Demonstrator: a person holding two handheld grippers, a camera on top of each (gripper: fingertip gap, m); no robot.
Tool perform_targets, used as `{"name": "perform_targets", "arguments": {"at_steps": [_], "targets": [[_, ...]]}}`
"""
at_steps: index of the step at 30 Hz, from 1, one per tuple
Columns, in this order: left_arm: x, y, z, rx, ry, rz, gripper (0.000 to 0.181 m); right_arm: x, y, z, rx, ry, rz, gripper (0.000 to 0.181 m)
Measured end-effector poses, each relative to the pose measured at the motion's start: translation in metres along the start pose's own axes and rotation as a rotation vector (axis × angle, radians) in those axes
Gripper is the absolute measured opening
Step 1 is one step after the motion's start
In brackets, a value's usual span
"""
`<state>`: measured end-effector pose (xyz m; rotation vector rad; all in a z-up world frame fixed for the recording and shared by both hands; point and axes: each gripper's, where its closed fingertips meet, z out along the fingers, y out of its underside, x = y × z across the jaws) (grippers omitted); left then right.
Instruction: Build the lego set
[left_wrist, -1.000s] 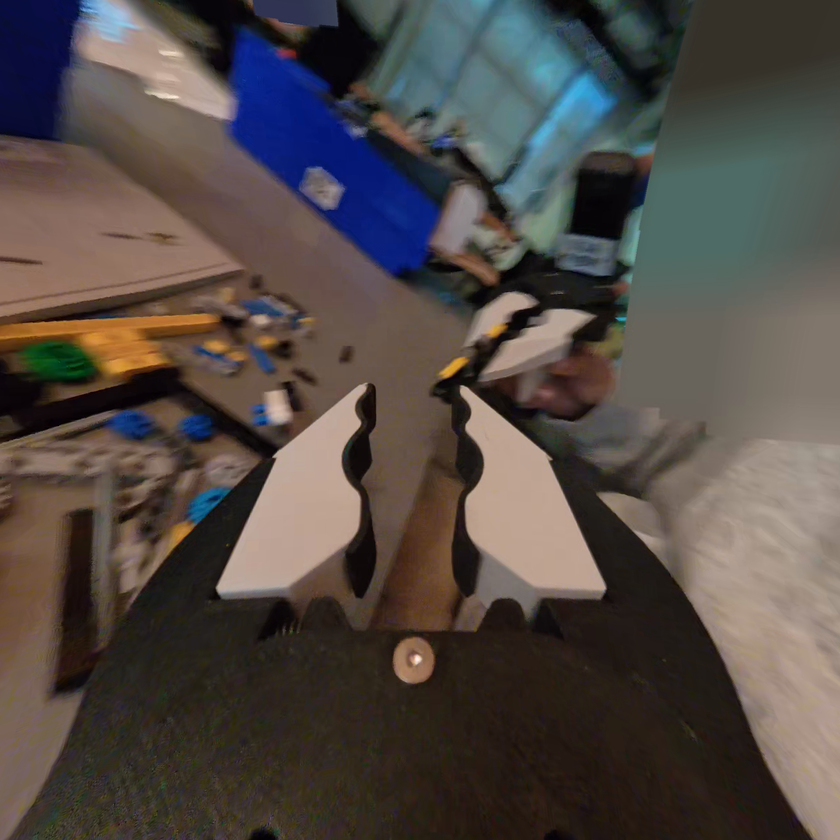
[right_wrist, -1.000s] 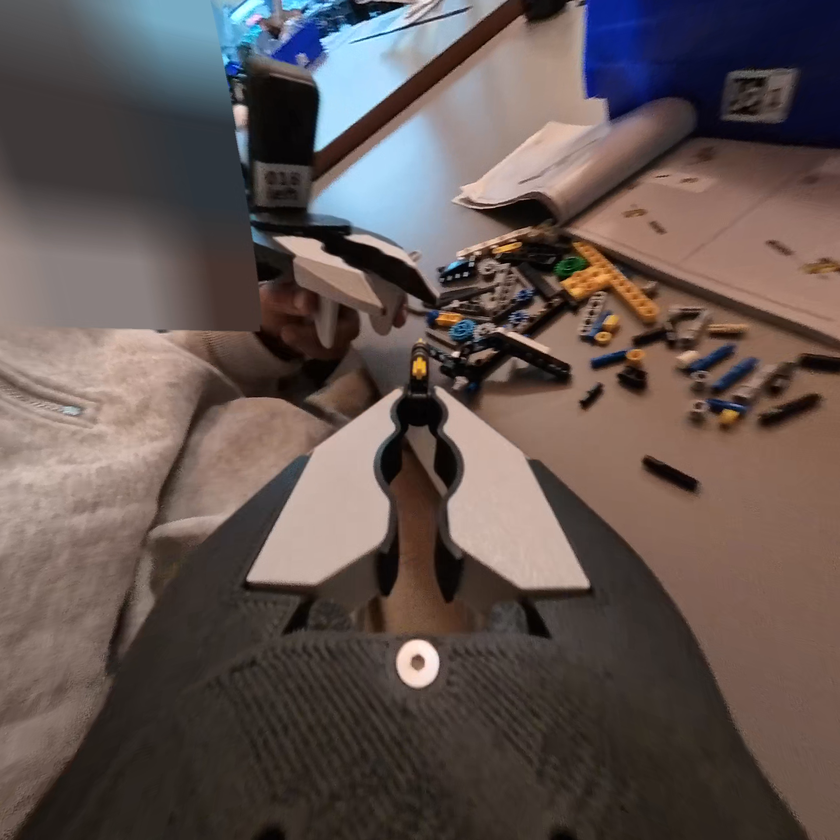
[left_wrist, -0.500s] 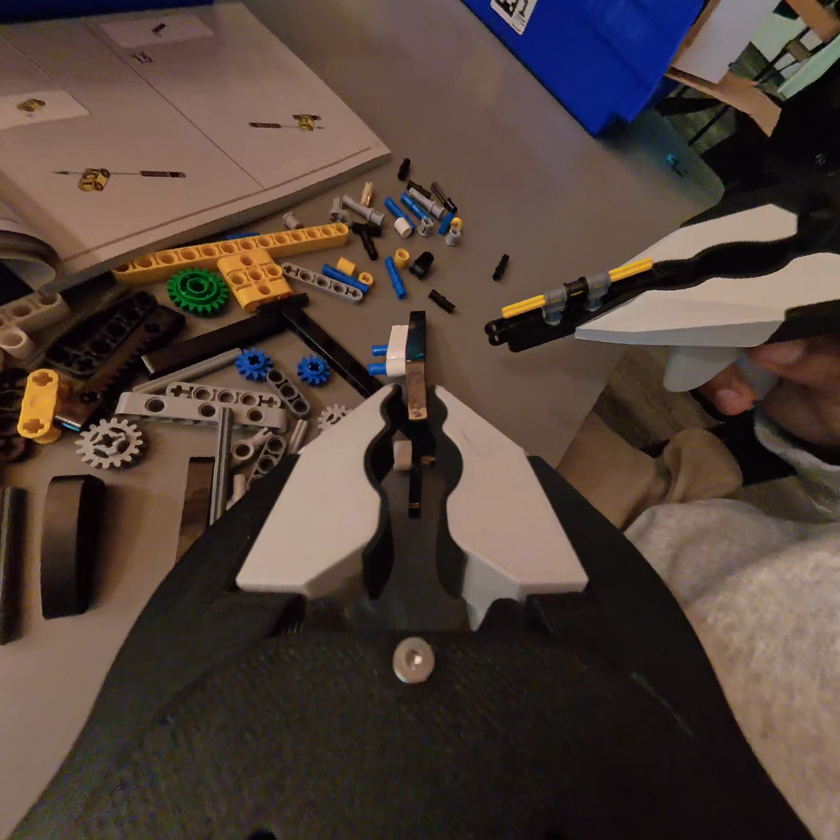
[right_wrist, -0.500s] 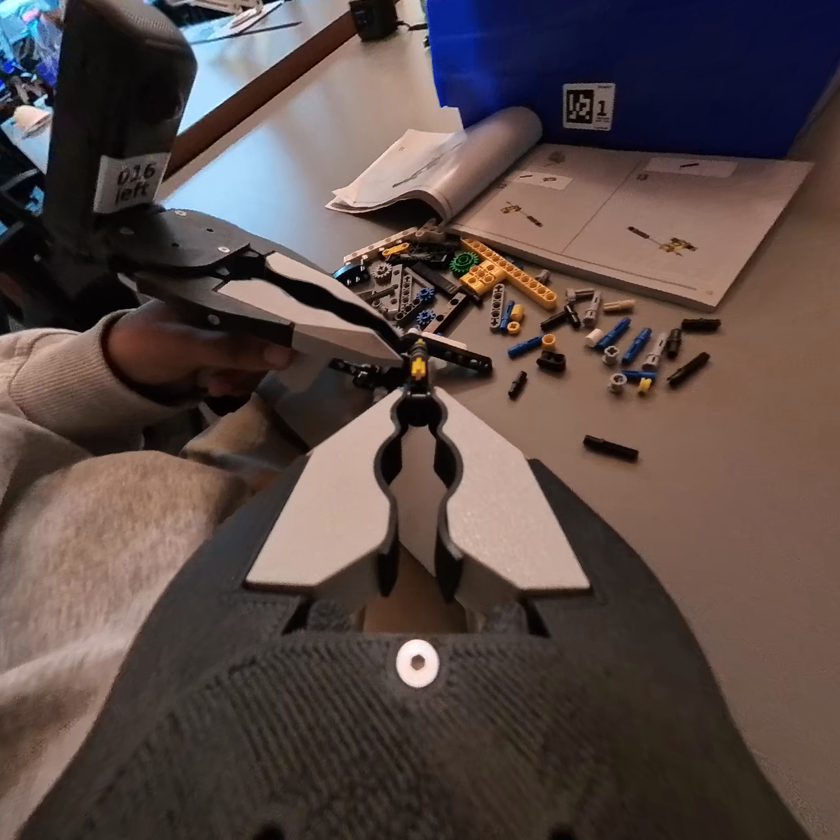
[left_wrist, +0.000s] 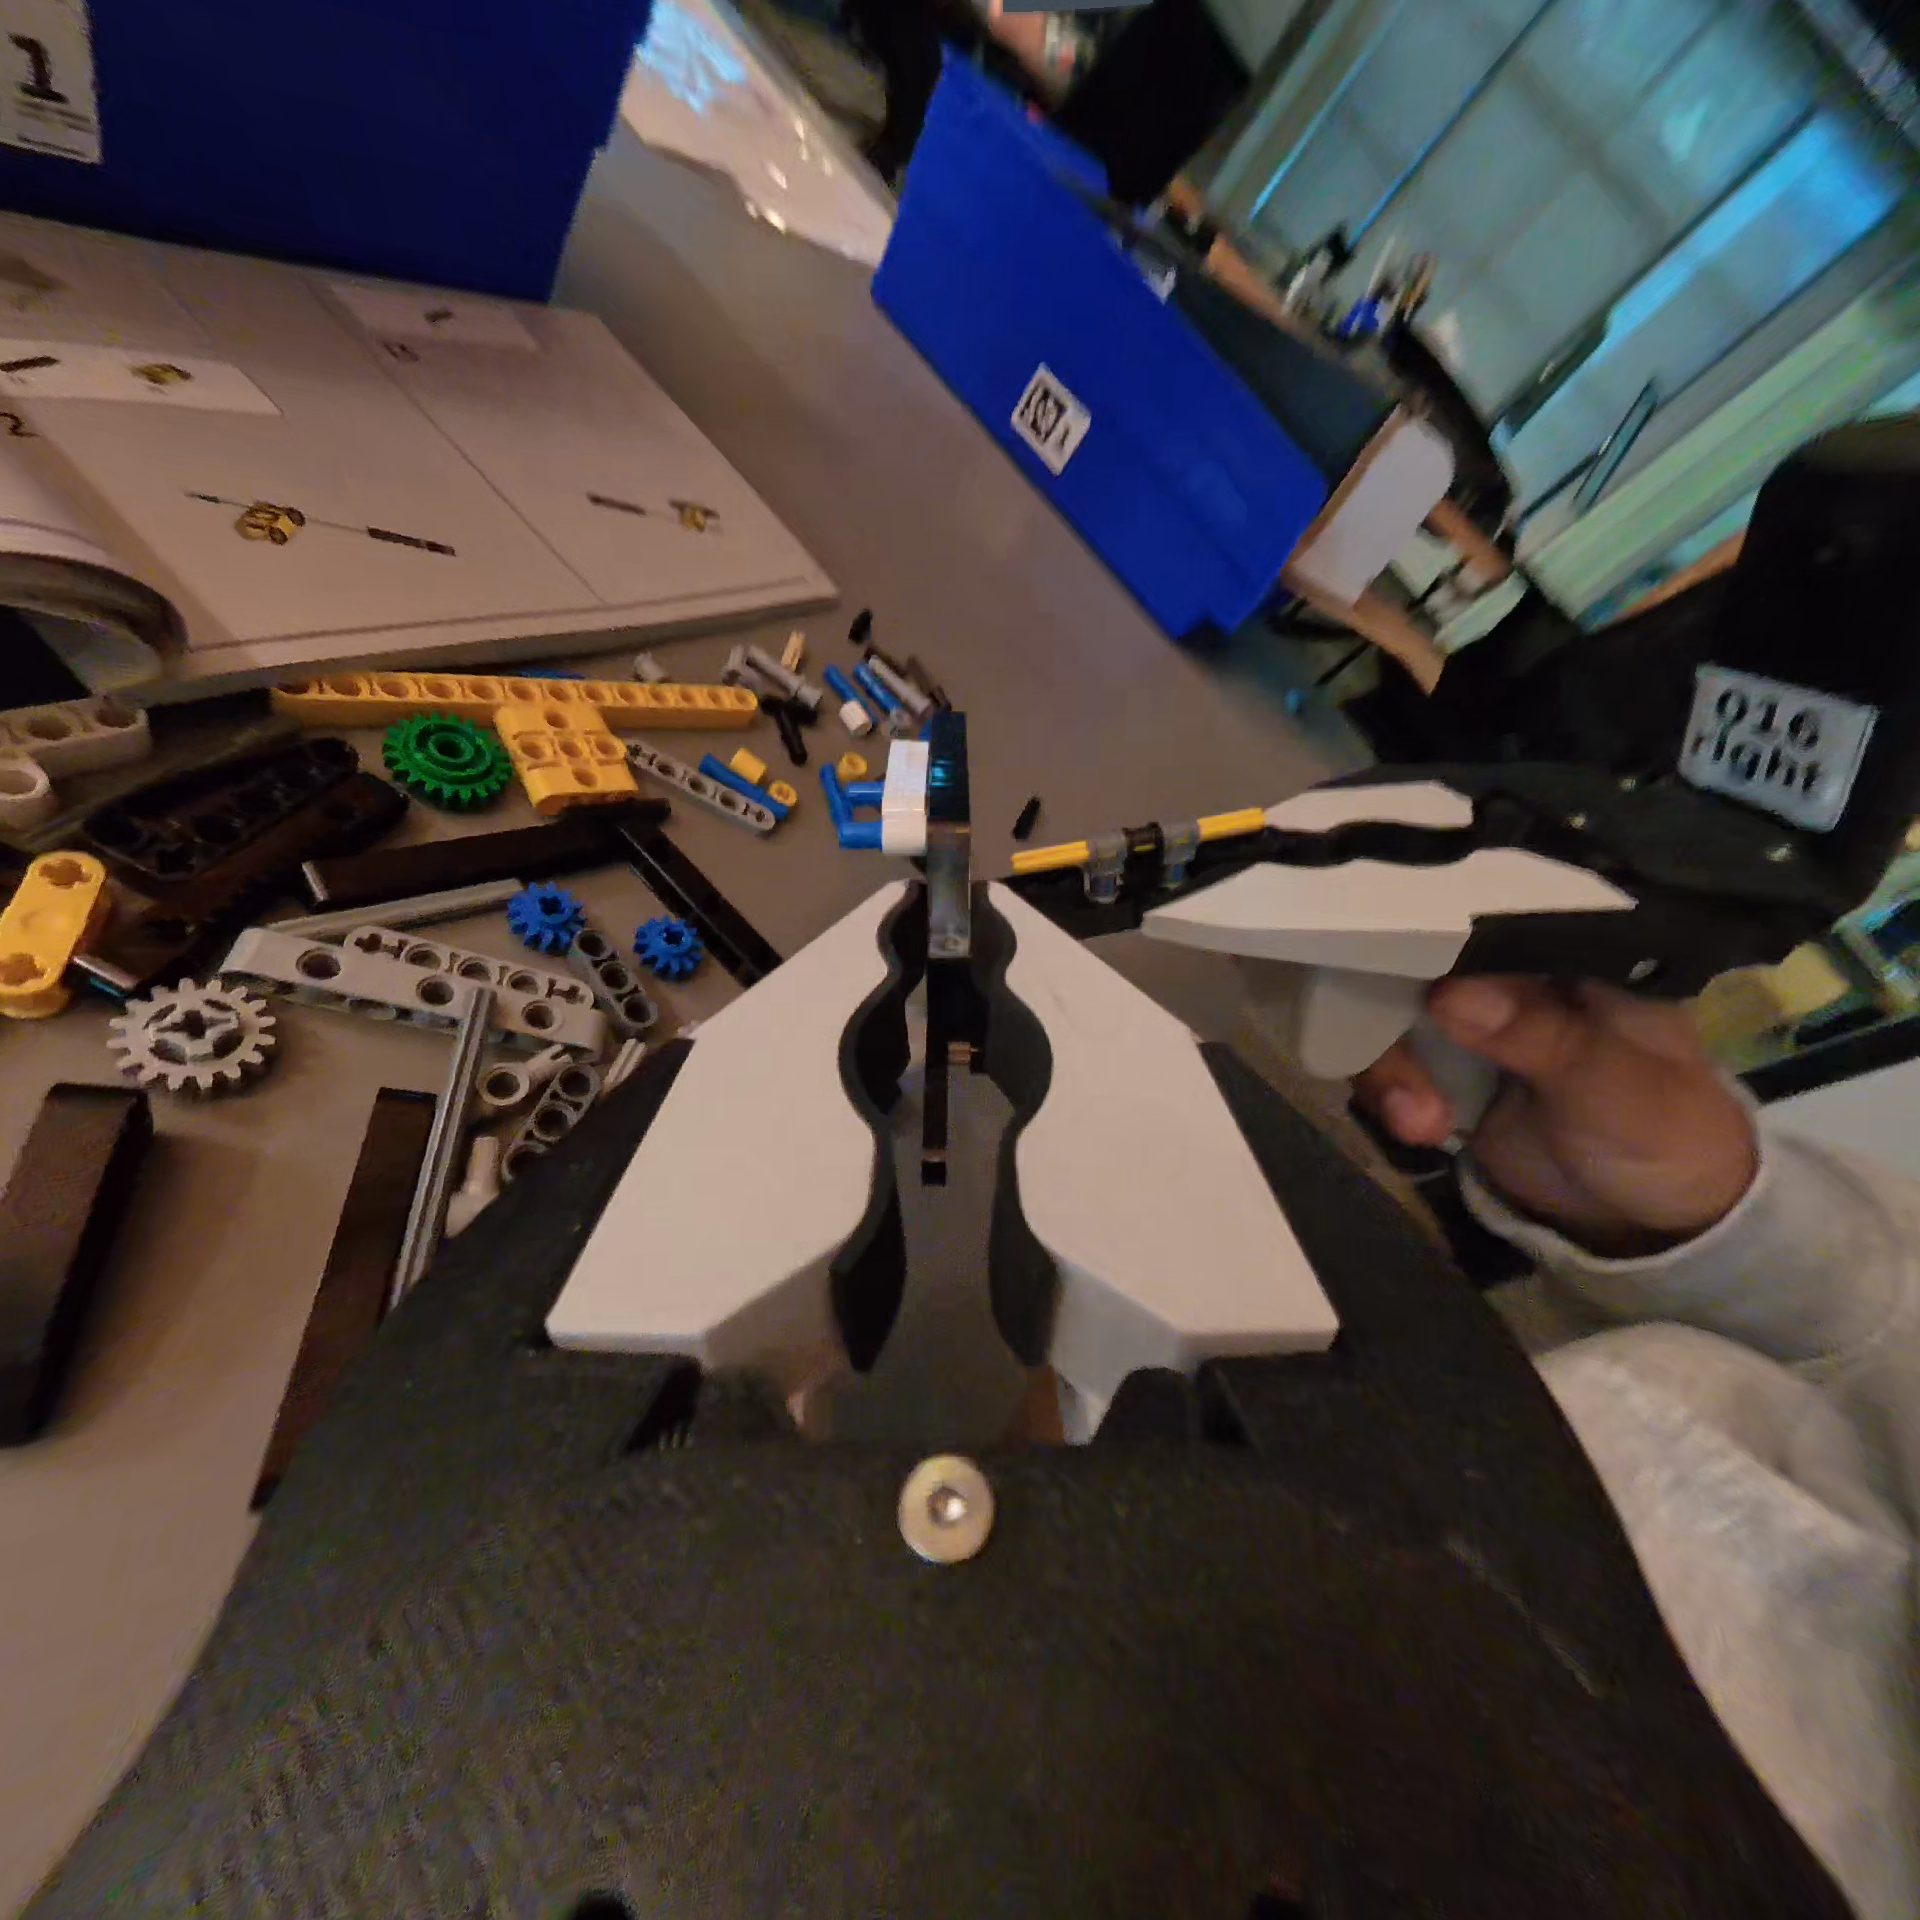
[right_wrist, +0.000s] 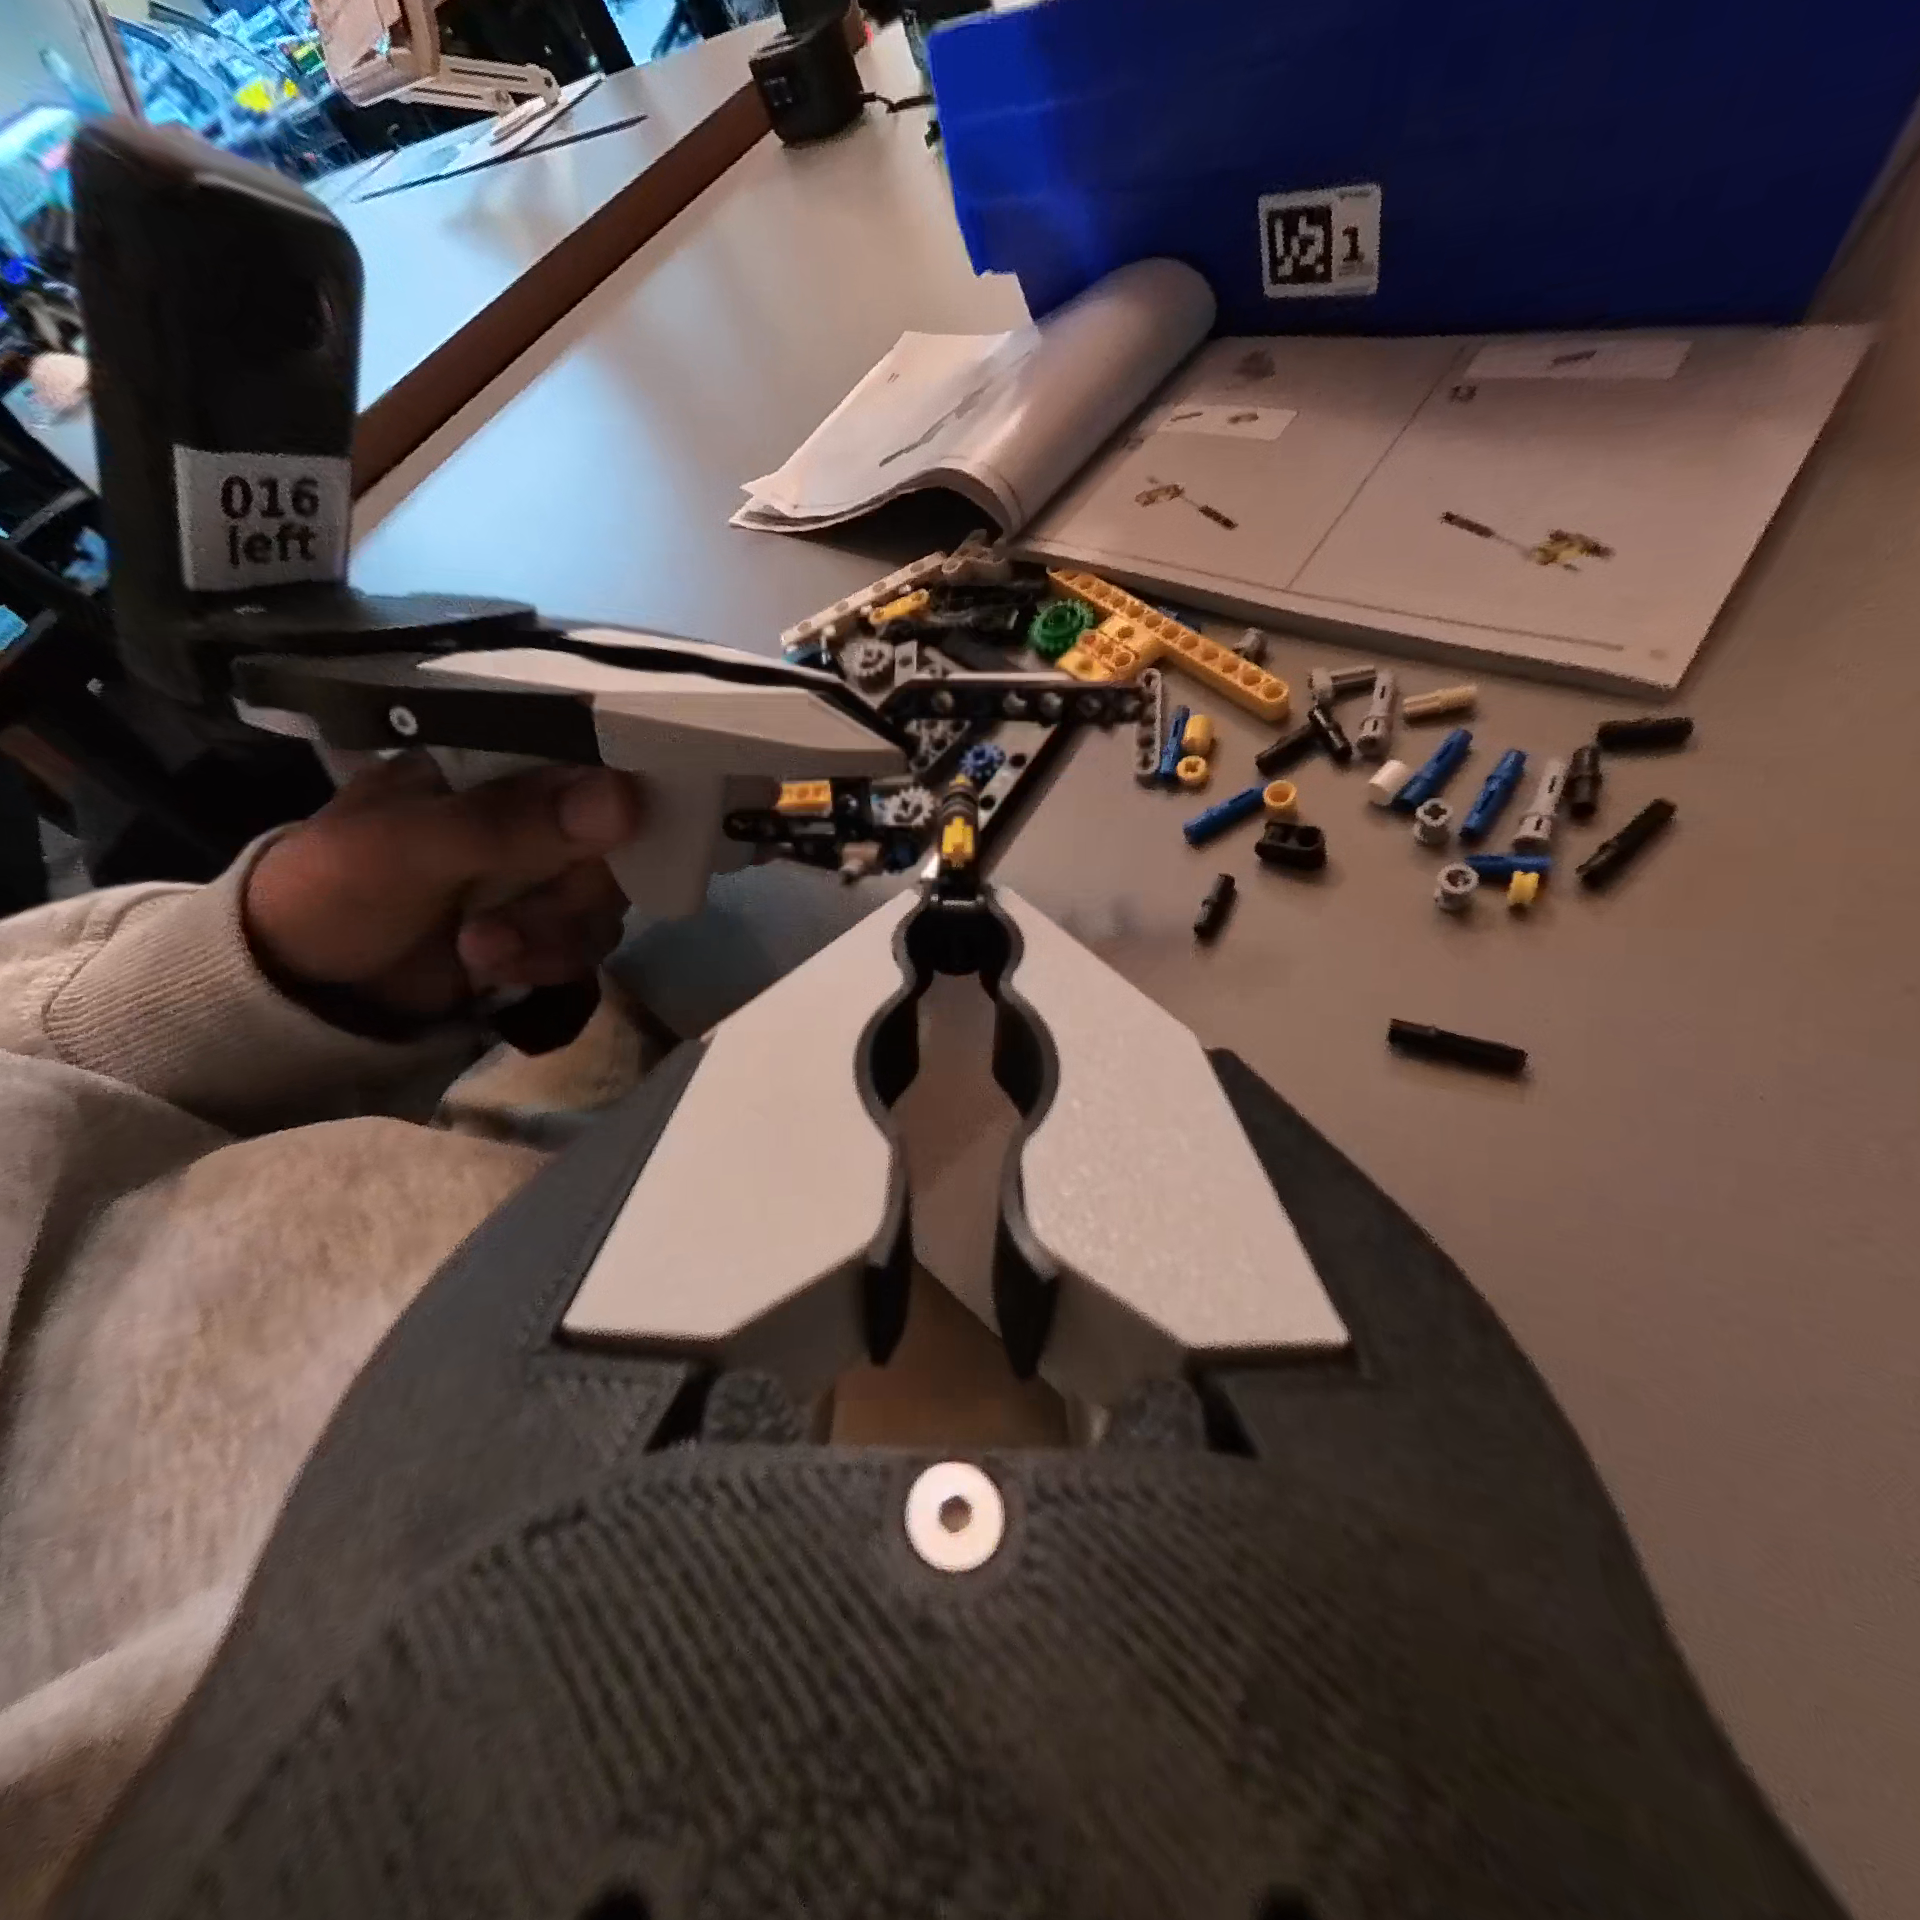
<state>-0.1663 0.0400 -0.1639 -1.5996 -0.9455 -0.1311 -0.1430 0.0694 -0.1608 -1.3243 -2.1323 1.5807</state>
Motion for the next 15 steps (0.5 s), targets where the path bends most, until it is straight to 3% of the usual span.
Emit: {"name": "perform_targets", "arguments": {"at_steps": [1,7,15], "targets": [[0.0,-0.003,-0.001,0.027,0.011,-0.027,0.005,-0.002,-0.004,0.0,0.017,0.005,-0.016,0.005],[0.003,-0.014,-0.008,0.128,0.034,-0.09,0.005,-0.012,-0.024,0.002,0.093,0.048,-0.085,0.005],[0.008,-0.015,-0.01,0.144,0.038,-0.067,0.005,-0.016,-0.027,0.005,0.076,0.101,-0.162,0.005]]}}
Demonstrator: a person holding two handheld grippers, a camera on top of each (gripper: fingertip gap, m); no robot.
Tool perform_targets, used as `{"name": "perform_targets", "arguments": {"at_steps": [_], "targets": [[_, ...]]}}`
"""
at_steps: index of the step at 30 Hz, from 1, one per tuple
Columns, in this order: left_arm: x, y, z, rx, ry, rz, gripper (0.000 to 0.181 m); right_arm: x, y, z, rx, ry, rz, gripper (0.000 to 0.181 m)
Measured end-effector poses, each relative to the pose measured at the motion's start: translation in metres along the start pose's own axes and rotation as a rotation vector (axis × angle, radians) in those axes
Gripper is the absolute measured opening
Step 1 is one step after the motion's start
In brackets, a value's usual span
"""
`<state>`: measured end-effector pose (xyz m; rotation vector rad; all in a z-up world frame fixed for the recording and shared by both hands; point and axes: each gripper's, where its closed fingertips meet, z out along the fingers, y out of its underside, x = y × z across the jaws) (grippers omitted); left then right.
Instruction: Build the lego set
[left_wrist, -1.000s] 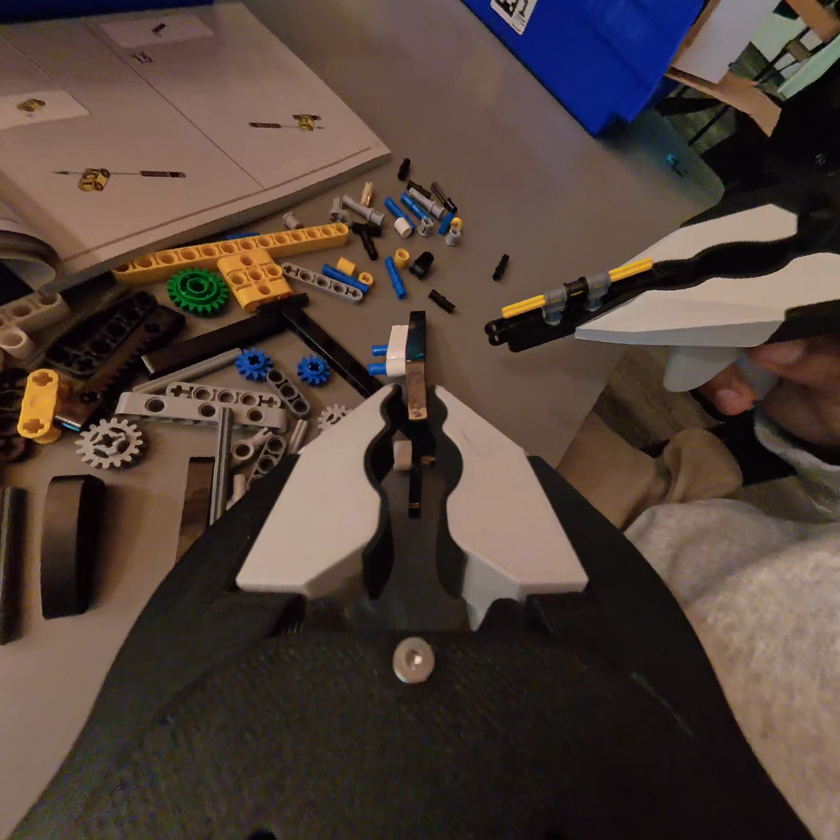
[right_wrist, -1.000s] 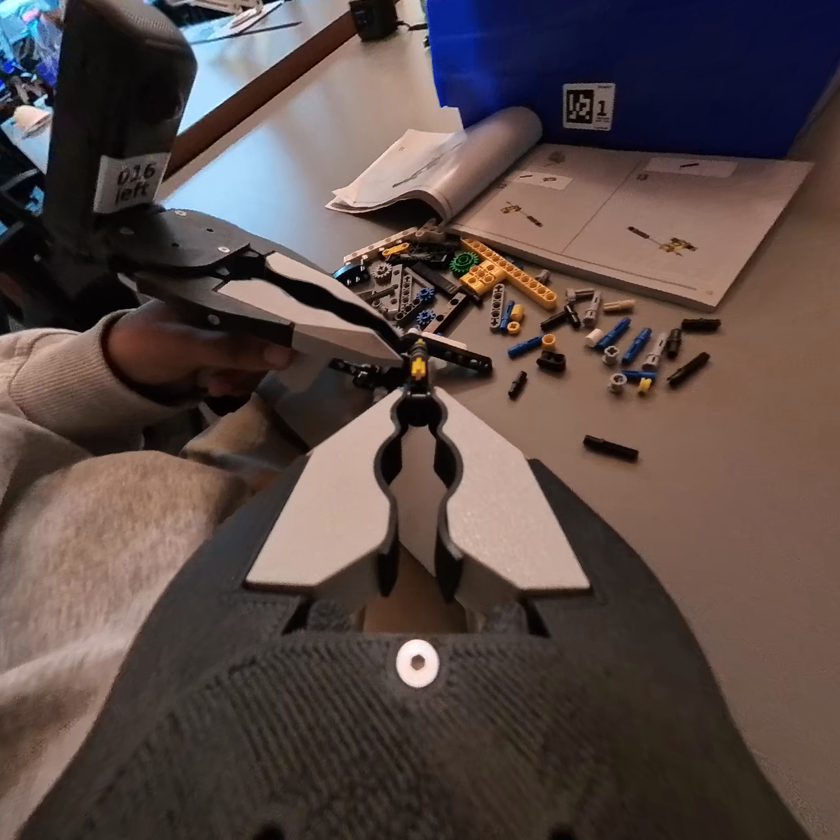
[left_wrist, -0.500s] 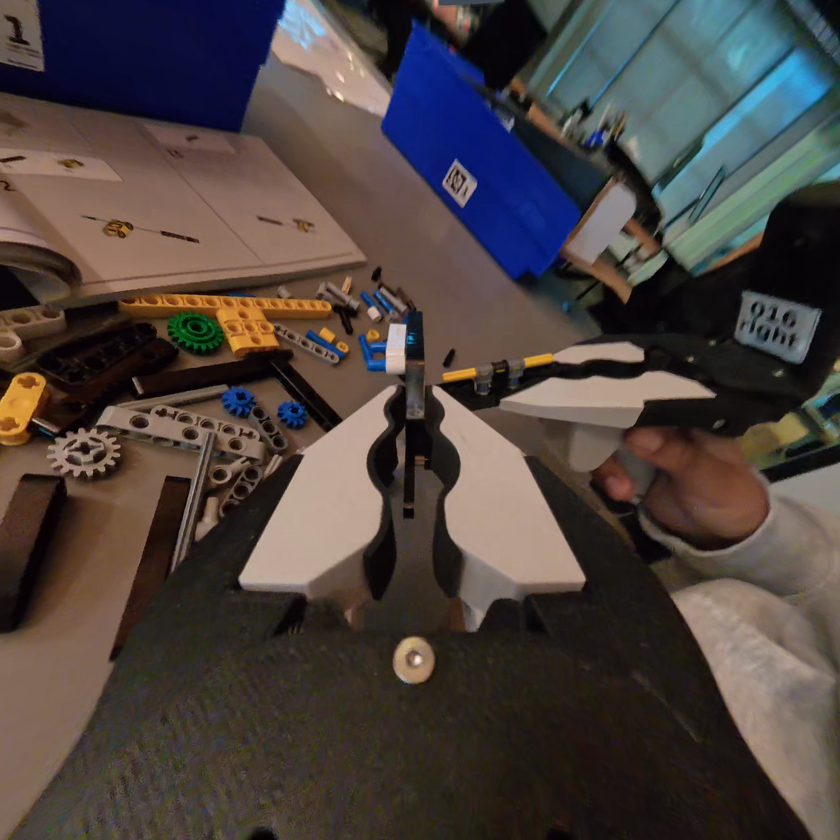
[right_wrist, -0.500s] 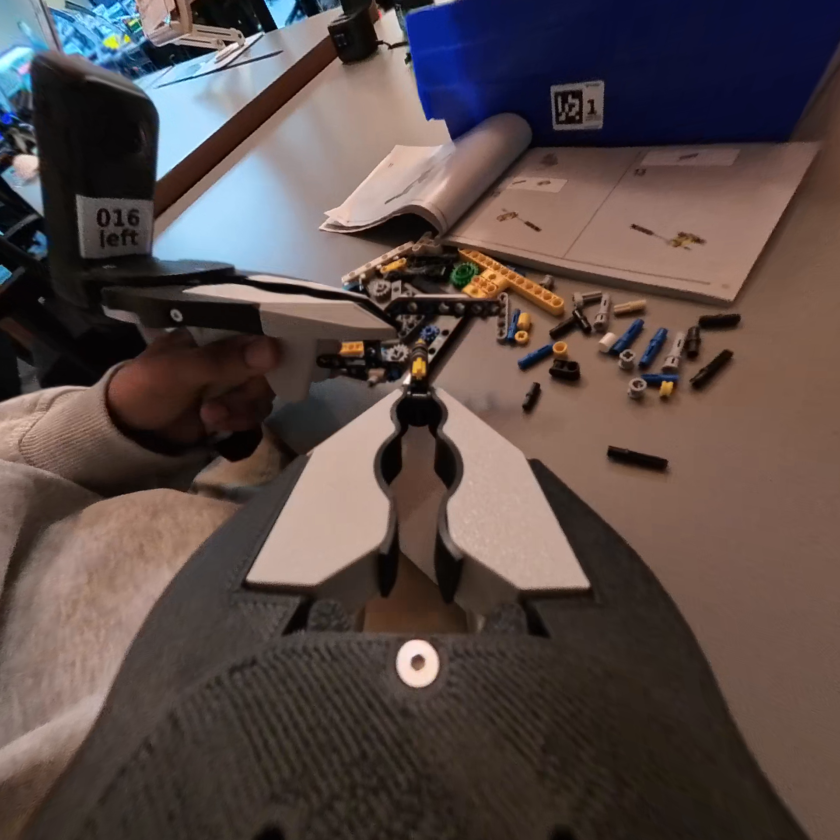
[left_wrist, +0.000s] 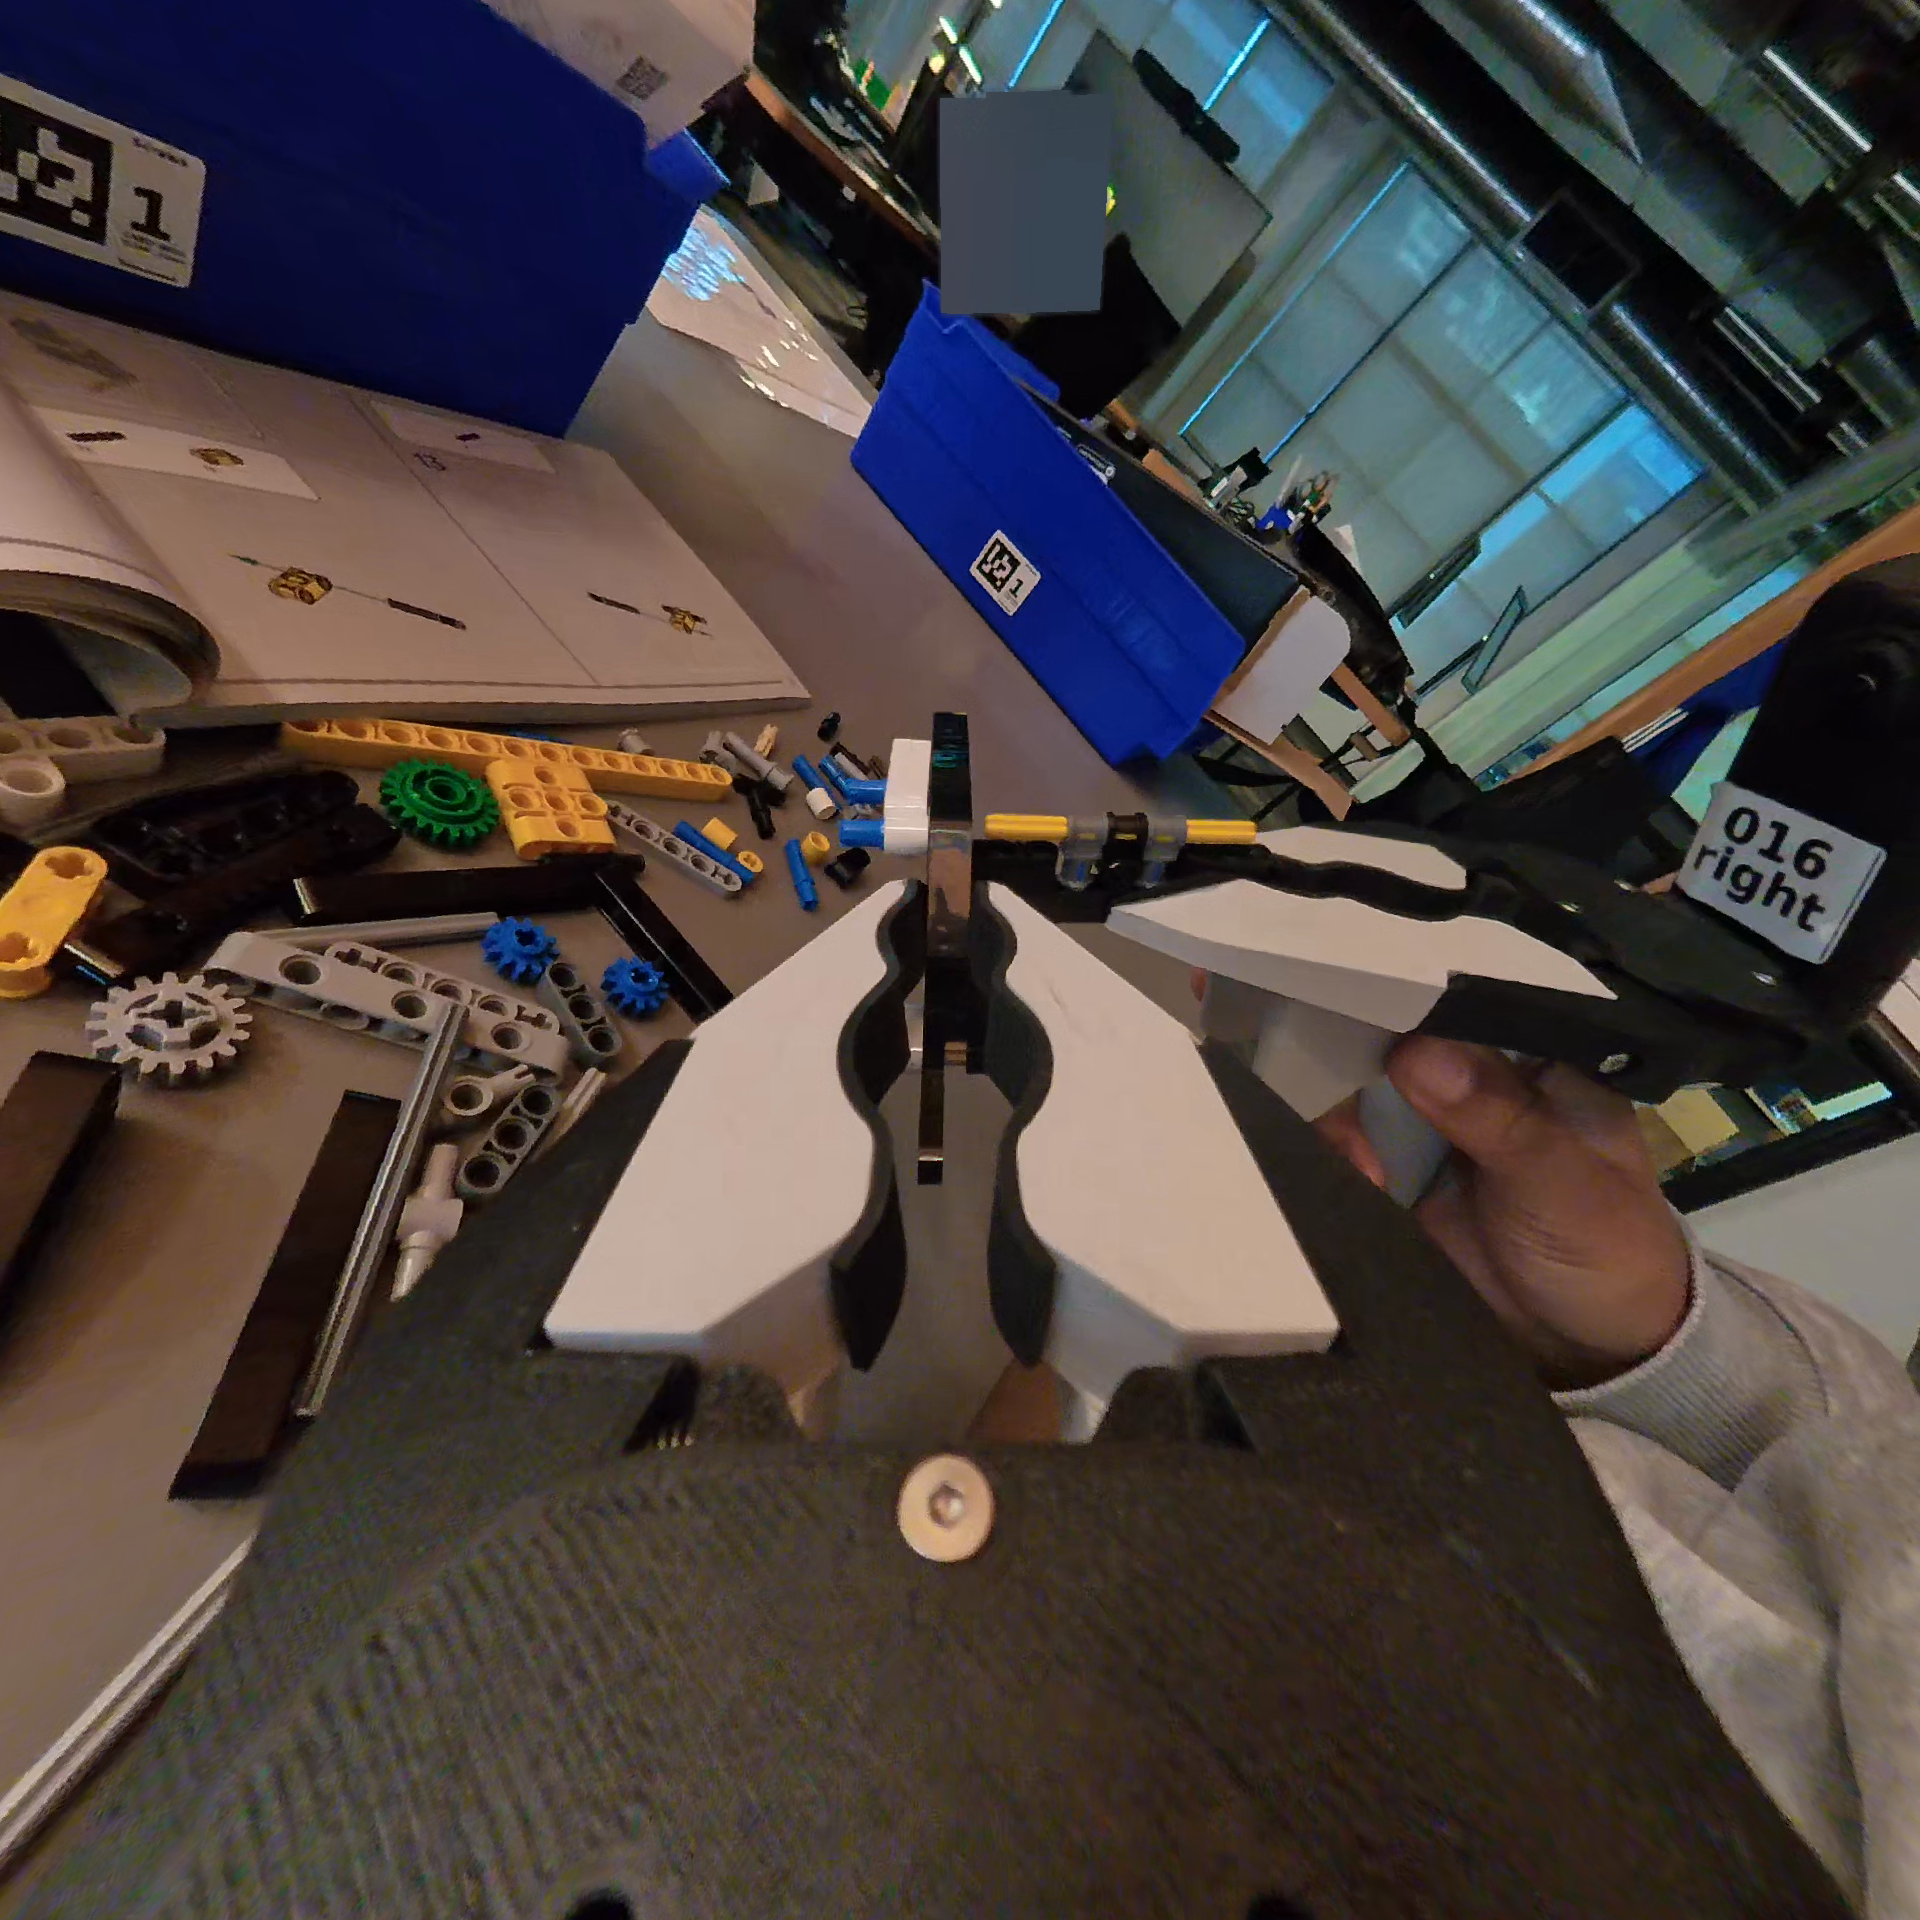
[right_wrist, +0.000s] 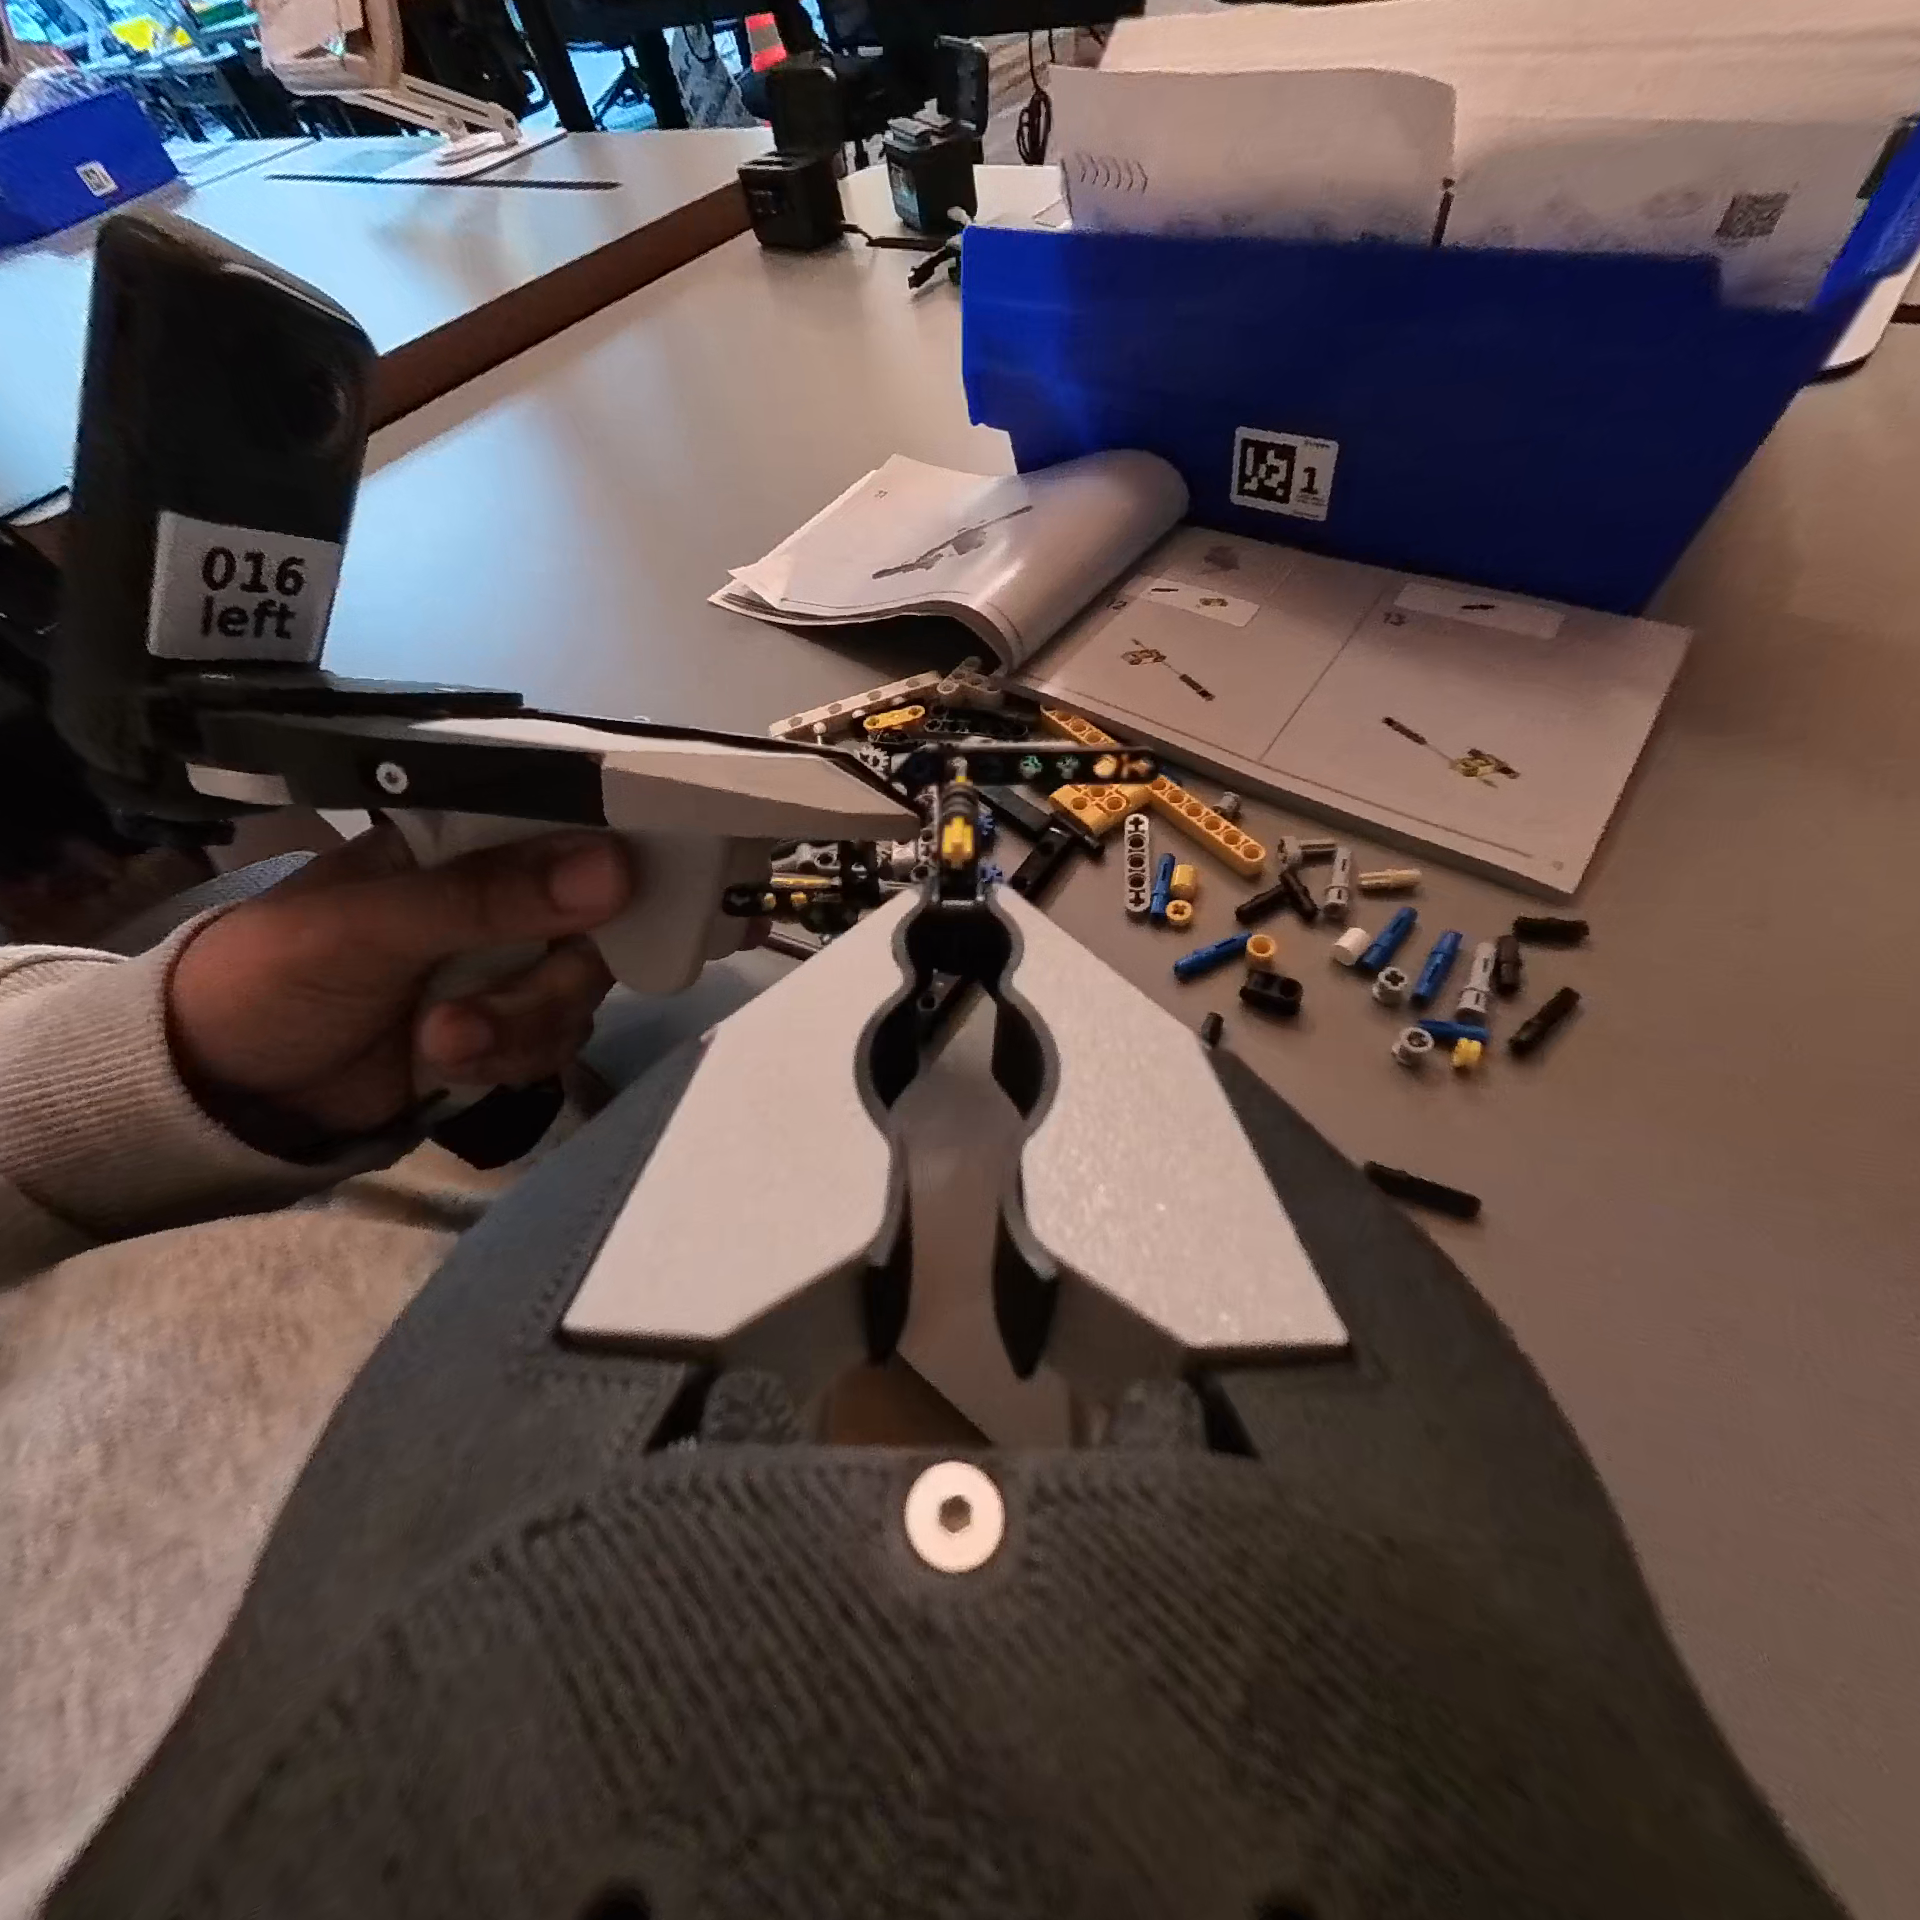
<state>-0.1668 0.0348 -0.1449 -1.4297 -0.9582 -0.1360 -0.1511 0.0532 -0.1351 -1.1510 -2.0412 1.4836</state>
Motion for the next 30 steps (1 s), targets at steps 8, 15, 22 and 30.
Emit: {"name": "perform_targets", "arguments": {"at_steps": [8,15,22,30], "targets": [[0.005,0.0,0.002,0.01,-0.01,0.041,0.006,0.0,-0.003,0.0,0.01,0.016,-0.017,0.005],[0.008,0.0,0.002,0.023,-0.01,0.055,0.006,0.0,-0.004,0.0,0.026,0.018,0.003,0.005],[0.011,-0.002,0.002,0.045,-0.01,0.085,0.006,-0.001,-0.006,-0.001,0.054,0.0,0.035,0.005],[0.013,-0.002,0.002,0.04,0.007,0.106,0.006,0.0,-0.005,-0.002,0.044,0.022,-0.056,0.005]]}}
